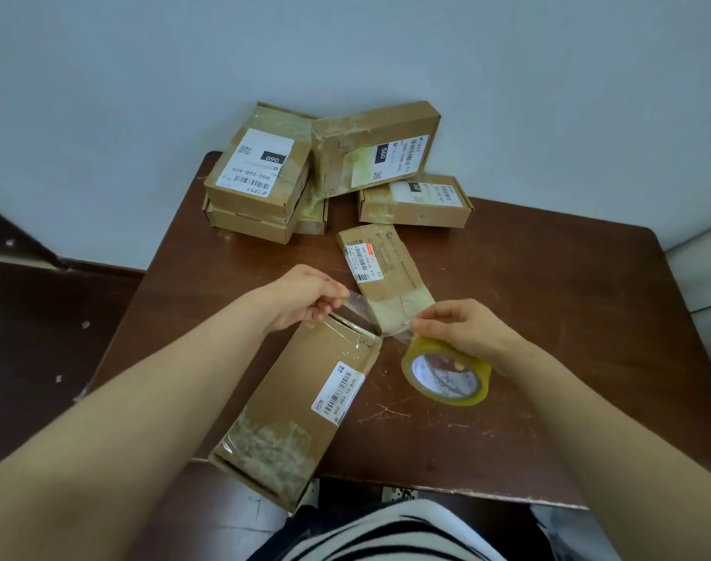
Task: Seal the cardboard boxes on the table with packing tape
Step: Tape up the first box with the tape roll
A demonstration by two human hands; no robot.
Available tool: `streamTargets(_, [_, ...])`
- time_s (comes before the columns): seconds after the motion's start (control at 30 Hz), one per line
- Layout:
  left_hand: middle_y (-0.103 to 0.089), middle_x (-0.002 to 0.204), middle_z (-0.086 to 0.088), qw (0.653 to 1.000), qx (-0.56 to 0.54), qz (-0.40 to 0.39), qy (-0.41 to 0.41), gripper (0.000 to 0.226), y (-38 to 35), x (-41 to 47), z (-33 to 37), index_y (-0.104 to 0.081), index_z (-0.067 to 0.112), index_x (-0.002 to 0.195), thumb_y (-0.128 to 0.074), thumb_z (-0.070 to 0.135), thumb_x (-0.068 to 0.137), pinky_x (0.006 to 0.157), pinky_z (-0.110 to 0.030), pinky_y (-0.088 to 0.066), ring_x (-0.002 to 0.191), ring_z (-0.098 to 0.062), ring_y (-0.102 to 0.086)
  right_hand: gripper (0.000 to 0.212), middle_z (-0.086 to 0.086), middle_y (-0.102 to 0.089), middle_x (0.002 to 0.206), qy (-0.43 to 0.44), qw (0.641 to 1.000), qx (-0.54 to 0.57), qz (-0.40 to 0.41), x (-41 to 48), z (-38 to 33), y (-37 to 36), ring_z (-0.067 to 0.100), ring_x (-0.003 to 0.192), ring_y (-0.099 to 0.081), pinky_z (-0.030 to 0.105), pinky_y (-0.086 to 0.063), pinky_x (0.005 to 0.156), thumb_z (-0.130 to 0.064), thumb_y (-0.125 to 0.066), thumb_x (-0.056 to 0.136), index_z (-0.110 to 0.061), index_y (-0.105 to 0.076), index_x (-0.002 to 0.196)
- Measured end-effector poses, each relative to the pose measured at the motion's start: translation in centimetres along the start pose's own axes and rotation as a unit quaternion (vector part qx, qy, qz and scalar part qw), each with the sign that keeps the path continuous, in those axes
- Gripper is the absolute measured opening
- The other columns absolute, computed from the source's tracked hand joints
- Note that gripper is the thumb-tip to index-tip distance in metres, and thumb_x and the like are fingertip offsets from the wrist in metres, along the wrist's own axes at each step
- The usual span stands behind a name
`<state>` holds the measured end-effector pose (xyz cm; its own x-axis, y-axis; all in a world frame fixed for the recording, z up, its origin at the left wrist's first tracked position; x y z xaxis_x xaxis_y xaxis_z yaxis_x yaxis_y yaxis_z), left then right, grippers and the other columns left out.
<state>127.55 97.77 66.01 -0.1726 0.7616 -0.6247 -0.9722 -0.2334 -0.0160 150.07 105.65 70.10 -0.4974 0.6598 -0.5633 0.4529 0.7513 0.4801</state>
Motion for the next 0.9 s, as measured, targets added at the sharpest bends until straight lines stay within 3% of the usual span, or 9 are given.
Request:
streamTargets(0.13, [-0.055,0.061,-0.003,0.999,0.003,0.021,0.031,0.012,-0.5,0.4,-0.4,-0.062,0.008,0.075,-0.059,0.009,0.087,0.042,-0.02,-0.038,0.05,-0.011,-0.05,0.014,-0.013,-0.068,0.092,0.007,0.992,-0.127,0.009,1.2,0.2,-1.1,0.007,0.088,-0.062,0.027,-0.052,0.081,-0.045,-0.065,0.085,-0.033,-0.071,0.091])
streamTargets(0.33, [-0.066,0.067,-0.007,0.999,0.03,0.023,0.003,0.004,0.0,0.3,-1.0,-0.068,0.003,0.082,-0.068,0.005,0.085,0.046,-0.017,-0.046,0.053,-0.009,-0.059,0.009,-0.005,-0.065,0.094,-0.021,0.969,-0.248,0.0,2.6,0.3,-3.0,0.016,0.093,-0.061,0.031,-0.05,0.078,-0.033,-0.059,0.088,-0.027,-0.064,0.092])
streamTargets(0.47, [-0.066,0.071,-0.007,0.997,0.063,0.046,-0.015,0.005,1.1,0.6,-1.0,-0.067,0.006,0.091,-0.064,0.004,0.088,0.052,-0.018,-0.052,0.056,-0.008,-0.064,0.019,-0.006,-0.061,0.096,-0.058,0.961,-0.27,-0.014,3.6,-0.4,-3.8,0.018,0.095,-0.059,0.035,-0.05,0.084,-0.039,-0.055,0.089,-0.028,-0.064,0.102])
streamTargets(0.57, [-0.067,0.07,-0.007,0.988,0.113,0.096,-0.045,0.006,1.8,1.0,-1.1,-0.068,0.008,0.088,-0.064,0.004,0.088,0.05,-0.019,-0.052,0.054,-0.008,-0.064,0.024,-0.006,-0.063,0.09,-0.082,0.956,-0.282,-0.012,4.2,-1.1,-4.2,0.016,0.084,-0.058,0.03,-0.043,0.072,-0.045,-0.053,0.09,-0.028,-0.066,0.101])
streamTargets(0.7, [-0.07,0.071,-0.005,0.964,0.19,0.168,-0.078,0.009,2.5,1.4,-1.7,-0.069,0.017,0.078,-0.07,0.012,0.085,0.077,-0.031,-0.057,0.061,-0.014,-0.066,0.021,-0.006,-0.063,0.069,-0.103,0.934,-0.343,-0.006,5.0,-2.2,-5.1,0.008,0.055,-0.055,0.024,-0.029,0.053,-0.037,-0.047,0.094,-0.023,-0.062,0.094])
streamTargets(0.77, [-0.07,0.07,-0.003,0.96,0.196,0.186,-0.077,0.006,2.8,1.6,-2.0,-0.068,0.017,0.081,-0.073,0.015,0.083,0.081,-0.032,-0.056,0.061,-0.012,-0.067,0.018,-0.006,-0.061,0.068,-0.103,0.92,-0.378,-0.002,5.3,-3.0,-5.5,0.011,0.058,-0.055,0.023,-0.029,0.053,-0.034,-0.047,0.095,-0.02,-0.059,0.093])
streamTargets(0.9, [-0.071,0.072,-0.004,0.949,0.22,0.214,-0.067,0.024,3.5,2.0,-2.0,-0.067,0.008,0.102,-0.075,0.017,0.081,0.077,-0.026,-0.054,0.063,-0.012,-0.068,0.01,-0.006,-0.056,0.07,-0.106,0.903,-0.415,-0.011,5.9,-3.9,-5.9,0.011,0.059,-0.051,0.025,-0.026,0.048,-0.031,-0.048,0.095,-0.022,-0.052,0.094])
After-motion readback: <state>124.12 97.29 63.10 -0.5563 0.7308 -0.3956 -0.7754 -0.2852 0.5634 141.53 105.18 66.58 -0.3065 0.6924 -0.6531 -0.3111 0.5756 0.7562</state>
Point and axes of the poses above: each hand's wrist, its own x-axis towards the middle knuckle, its own y-axis out of the back of the hand, z = x × y, the point moved 4 cm from there along x, towards the middle knuckle
